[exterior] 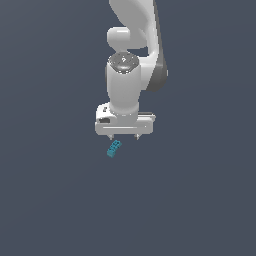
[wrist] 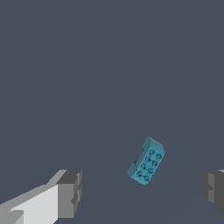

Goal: Pick up the object and move it to a goal position.

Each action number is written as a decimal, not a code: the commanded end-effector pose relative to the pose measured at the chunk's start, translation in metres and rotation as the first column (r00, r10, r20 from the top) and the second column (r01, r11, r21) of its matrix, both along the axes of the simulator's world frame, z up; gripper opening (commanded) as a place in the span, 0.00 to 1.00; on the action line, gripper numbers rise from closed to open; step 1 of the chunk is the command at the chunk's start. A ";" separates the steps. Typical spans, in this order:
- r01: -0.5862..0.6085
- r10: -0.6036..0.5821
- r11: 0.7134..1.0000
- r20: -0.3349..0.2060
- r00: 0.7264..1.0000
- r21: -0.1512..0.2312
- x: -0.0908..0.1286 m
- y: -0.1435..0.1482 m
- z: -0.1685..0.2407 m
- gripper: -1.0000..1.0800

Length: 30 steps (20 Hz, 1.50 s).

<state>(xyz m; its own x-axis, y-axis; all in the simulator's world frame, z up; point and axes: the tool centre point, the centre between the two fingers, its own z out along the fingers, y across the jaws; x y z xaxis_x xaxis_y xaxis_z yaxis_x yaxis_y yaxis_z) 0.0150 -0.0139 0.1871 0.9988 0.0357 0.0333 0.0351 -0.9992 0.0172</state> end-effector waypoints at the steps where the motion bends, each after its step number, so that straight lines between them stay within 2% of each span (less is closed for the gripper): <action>1: 0.009 -0.009 1.000 -0.001 1.000 0.001 -0.001 -0.001 -0.002 0.96; 8: 0.100 -0.099 0.995 -0.007 0.995 0.010 -0.007 -0.010 -0.023 0.96; 12: 0.192 -0.192 0.981 -0.013 0.981 0.017 -0.014 -0.019 -0.044 0.96; 18: 0.363 -0.363 0.931 -0.026 0.932 0.021 -0.030 -0.037 -0.081 0.96; 24: 0.474 -0.473 0.881 -0.032 0.881 0.018 -0.043 -0.050 -0.105 0.96; 30: 0.516 -0.515 0.856 -0.034 0.856 0.016 -0.048 -0.055 -0.115 0.96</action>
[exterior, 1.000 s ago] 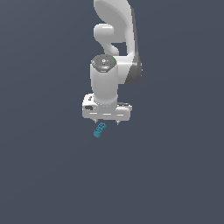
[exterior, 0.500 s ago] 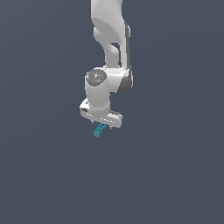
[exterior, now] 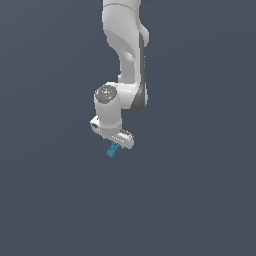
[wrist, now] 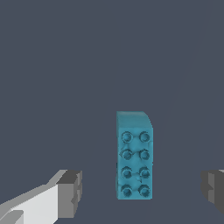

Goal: Pick up the object and move it to a goal position.

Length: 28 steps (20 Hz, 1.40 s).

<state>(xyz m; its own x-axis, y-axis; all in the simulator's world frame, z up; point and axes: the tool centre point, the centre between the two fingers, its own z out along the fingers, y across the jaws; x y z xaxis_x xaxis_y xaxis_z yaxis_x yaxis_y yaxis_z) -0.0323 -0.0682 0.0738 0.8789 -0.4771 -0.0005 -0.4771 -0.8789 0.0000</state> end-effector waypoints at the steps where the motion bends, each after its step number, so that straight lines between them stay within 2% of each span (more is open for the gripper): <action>1: 0.010 -0.010 1.000 0.000 1.000 0.000 -0.001 -0.001 -0.002 0.96; 6: 0.005 -0.005 1.000 0.000 1.000 0.000 -0.001 -0.001 -0.006 0.96; 15: 0.010 -0.010 1.000 0.000 1.000 0.000 -0.002 -0.001 -0.045 0.96; 20: 0.011 -0.011 1.000 0.000 1.000 0.000 -0.001 -0.001 -0.052 0.96; 21: 0.011 -0.011 1.000 0.000 1.000 0.000 -0.001 -0.001 -0.052 0.00; 28: 0.011 -0.011 1.000 0.000 1.000 0.000 -0.001 -0.001 -0.052 0.00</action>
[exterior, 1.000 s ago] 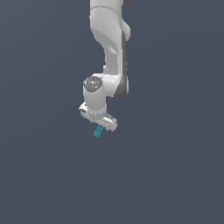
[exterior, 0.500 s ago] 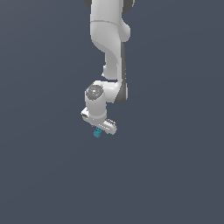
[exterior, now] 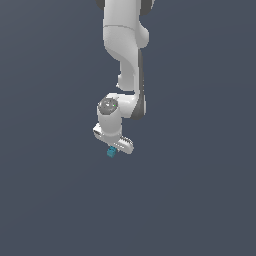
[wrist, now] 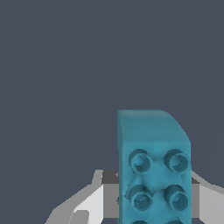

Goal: Pick up the object and move it to a goal position.

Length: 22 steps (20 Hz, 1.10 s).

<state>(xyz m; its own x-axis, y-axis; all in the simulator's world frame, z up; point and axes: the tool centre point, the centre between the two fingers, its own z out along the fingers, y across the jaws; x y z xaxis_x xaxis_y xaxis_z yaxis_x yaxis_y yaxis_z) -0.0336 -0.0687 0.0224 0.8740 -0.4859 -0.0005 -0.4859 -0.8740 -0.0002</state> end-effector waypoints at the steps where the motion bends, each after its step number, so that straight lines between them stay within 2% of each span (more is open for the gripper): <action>1: 0.001 -0.001 1.000 0.000 1.000 0.000 0.000 0.000 0.000 0.00; 12: 0.000 0.000 1.000 0.000 1.000 0.000 0.000 0.004 0.022 0.00; 22: 0.001 -0.001 1.000 0.000 1.000 0.000 0.001 0.015 0.100 0.00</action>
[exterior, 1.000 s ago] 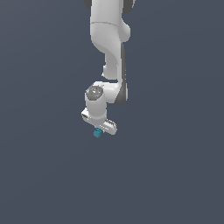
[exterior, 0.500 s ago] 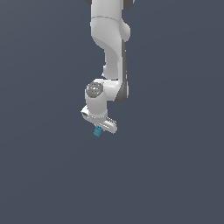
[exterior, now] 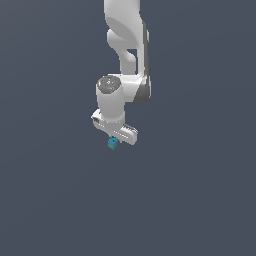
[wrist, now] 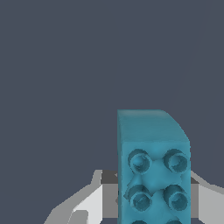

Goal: Pick up the object and move it to a goal position.

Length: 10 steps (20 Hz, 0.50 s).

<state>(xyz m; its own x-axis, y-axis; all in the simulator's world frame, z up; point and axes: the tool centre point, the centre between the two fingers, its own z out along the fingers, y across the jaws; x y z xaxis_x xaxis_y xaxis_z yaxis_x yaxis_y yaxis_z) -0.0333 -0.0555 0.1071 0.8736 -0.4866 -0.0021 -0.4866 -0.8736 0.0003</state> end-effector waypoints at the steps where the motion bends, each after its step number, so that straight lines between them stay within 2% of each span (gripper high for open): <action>1: 0.000 0.000 1.000 0.002 1.000 0.000 0.001 0.004 0.026 0.00; 10: 0.001 -0.001 1.000 0.002 1.000 -0.002 0.002 0.019 0.130 0.00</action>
<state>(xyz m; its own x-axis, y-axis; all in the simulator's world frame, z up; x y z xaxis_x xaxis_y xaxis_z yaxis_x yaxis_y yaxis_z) -0.0308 -0.0390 0.2191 0.8732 -0.4873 -0.0001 -0.4873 -0.8732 0.0007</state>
